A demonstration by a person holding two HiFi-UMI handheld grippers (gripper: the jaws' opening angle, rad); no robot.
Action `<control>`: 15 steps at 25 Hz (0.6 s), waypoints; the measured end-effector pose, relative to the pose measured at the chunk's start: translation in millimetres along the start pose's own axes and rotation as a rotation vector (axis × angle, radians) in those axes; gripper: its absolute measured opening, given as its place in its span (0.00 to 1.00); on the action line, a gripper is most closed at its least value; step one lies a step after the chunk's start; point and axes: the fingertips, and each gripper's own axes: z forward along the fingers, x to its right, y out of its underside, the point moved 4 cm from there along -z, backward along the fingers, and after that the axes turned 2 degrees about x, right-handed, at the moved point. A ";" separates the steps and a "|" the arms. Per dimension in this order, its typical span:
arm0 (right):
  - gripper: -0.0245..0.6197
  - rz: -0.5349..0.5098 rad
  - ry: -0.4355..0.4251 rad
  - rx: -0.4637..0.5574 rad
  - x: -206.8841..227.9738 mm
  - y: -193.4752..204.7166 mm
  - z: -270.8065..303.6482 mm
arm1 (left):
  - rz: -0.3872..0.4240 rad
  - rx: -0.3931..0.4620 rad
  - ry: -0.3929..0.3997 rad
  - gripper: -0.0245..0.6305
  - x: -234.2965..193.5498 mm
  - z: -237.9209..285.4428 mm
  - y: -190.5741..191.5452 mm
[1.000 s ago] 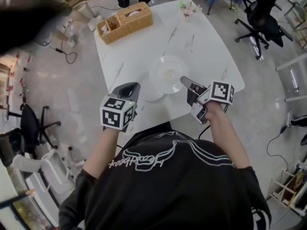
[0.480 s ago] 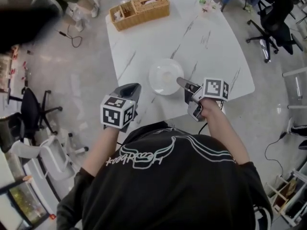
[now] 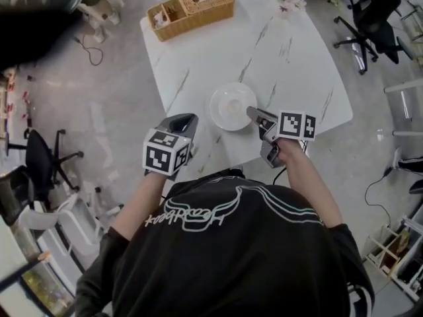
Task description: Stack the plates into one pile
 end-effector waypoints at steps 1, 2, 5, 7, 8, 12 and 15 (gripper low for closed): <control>0.11 -0.044 0.011 -0.005 -1.8 0.0 1.0 | 0.004 0.001 0.006 0.09 -2.4 0.8 0.0; 0.13 -0.097 0.024 -0.019 -3.6 0.6 2.3 | 0.006 0.002 0.011 0.09 -4.7 1.3 0.1; 0.28 -0.279 0.081 -0.104 -6.1 5.9 5.9 | 0.006 0.013 0.025 0.09 -9.9 0.3 0.8; 0.37 -0.367 0.109 -0.157 -7.7 9.3 8.1 | 0.011 0.021 0.033 0.09 -13.1 -1.3 1.1; 0.40 -0.400 0.116 -0.181 -8.3 11.3 9.5 | 0.014 0.024 0.035 0.09 -15.2 -2.1 1.5; 0.46 -0.559 0.165 -0.296 -8.3 21.3 12.8 | 0.018 0.027 0.037 0.09 -24.6 -4.4 8.8; 0.50 -0.676 0.198 -0.367 -9.3 24.5 14.4 | 0.020 0.038 0.046 0.09 -30.7 -3.3 10.0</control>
